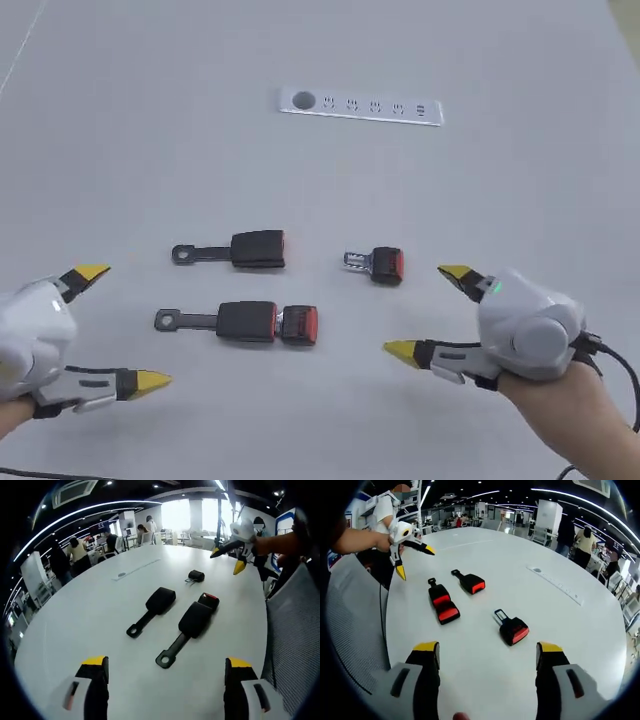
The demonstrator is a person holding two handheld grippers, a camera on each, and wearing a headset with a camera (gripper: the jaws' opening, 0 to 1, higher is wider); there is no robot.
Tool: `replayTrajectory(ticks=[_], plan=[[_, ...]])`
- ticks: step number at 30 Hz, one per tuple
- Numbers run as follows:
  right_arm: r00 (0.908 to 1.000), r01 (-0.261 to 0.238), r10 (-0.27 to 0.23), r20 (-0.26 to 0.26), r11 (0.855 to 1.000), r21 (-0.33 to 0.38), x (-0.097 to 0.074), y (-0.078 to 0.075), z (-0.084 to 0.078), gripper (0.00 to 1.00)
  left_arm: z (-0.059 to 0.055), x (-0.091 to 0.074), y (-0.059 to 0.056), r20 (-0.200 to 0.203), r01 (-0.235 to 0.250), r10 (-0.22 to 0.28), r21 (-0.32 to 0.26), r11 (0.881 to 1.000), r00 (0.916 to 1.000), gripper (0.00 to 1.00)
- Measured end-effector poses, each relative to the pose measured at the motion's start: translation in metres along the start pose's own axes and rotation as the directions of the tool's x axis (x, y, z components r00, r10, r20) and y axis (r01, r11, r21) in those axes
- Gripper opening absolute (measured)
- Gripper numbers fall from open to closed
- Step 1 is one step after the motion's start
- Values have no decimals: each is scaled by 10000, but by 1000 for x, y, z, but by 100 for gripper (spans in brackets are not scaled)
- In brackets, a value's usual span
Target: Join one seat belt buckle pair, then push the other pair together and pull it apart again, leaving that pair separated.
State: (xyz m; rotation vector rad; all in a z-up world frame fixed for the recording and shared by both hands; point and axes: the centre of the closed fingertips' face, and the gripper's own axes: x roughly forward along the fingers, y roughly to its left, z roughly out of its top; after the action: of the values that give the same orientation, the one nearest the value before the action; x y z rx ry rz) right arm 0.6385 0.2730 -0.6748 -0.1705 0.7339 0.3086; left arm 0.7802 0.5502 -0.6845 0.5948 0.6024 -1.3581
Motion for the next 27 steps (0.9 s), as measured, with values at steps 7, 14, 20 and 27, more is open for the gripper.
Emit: replayTrajectory(ticks=[7,14,20,27], plan=[[9999,34,-35,104,10000,68,-3,13,-1,86,-9,-17,4,352,-742,783,-1054,9917,9963,100],[9989,434,-438,135,9986,315,-5,18,-8,100,-14,-19,-2,393,-750,822,-1583,9845,9958,100],[9985,529,-536,135,9976,456,-7,19,-12,100,-5,-20,-8,486,-650,729,-1482,9868,9962,100],[9936,942,-977,565,9937,606,-11,21,-8,99,0,-20,-10,617,-777,878,-1506,9855,9942,100]])
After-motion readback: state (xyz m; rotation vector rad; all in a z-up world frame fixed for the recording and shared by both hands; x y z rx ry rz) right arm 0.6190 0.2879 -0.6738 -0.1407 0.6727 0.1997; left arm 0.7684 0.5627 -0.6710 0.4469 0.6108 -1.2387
